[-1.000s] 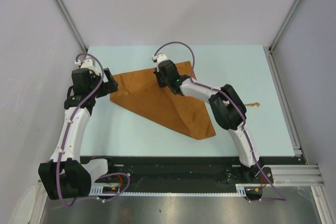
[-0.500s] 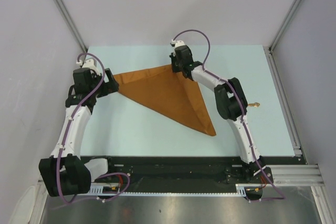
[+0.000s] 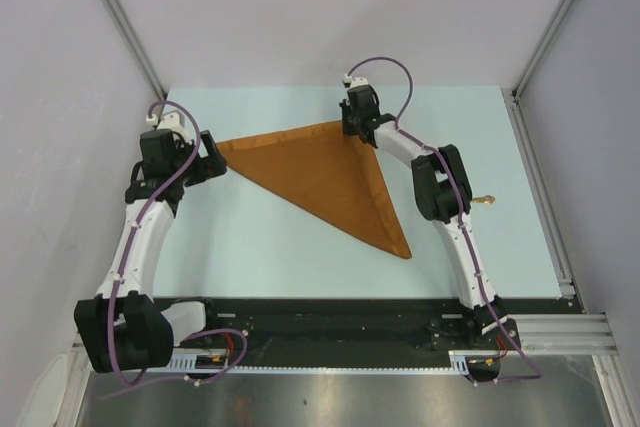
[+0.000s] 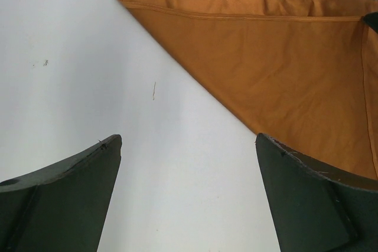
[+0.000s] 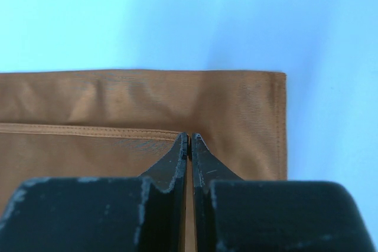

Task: Fold the napkin, place the utensils inside, and roll it up
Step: Fold the napkin

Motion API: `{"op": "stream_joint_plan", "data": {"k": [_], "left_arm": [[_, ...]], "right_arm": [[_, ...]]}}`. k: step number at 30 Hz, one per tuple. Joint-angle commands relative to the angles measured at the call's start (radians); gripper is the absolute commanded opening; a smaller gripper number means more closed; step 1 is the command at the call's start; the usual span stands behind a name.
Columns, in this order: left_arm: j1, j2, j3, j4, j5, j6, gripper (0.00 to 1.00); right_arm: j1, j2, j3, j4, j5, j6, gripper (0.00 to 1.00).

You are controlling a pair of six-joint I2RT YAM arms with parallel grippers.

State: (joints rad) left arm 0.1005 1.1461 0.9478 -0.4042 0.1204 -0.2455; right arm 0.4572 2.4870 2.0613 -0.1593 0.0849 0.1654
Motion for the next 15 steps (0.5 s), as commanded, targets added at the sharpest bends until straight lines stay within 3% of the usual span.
{"op": "stream_joint_plan", "data": {"k": [1, 15], "left_arm": [[0.007, 0.001, 0.0, 0.028, 0.018, -0.003, 1.0], [0.007, 0.009, 0.002, 0.027, 0.016, -0.003, 1.0]], "right_arm": [[-0.02, 0.015, 0.066, 0.006, 0.029, 0.01, 0.0], [-0.057, 0.081, 0.172, -0.023, 0.035, -0.003, 0.0]]}}
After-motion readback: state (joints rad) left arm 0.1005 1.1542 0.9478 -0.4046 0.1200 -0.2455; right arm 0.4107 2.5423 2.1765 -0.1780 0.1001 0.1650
